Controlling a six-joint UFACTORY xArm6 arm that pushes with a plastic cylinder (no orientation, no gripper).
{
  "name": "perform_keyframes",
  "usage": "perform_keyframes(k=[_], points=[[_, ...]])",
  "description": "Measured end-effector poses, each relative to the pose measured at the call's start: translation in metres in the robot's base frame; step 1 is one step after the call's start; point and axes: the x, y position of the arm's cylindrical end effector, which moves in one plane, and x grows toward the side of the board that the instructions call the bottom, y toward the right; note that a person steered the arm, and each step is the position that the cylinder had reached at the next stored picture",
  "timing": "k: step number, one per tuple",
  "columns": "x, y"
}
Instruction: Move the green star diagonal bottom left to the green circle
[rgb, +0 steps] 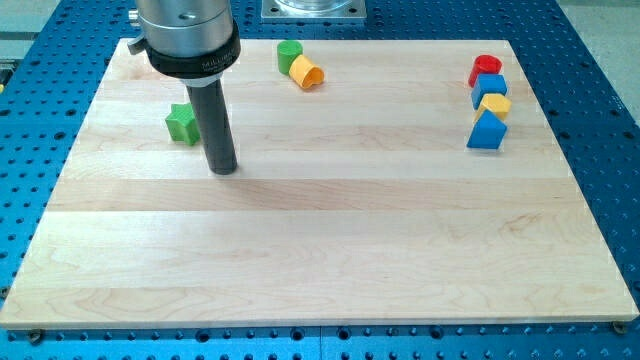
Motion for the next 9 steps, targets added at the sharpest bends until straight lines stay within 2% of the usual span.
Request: perform_keyframes(k=[1,2,3,4,5,6,7,8,9], points=[[-0.017,0.010],[-0.026,-0.036],[0.012,-0.095],[-0.041,-0.053],[-0.075,0.046],[-0.041,0.005],[-0.054,-0.059],[-0.090,-0.051],[-0.103,0.029]])
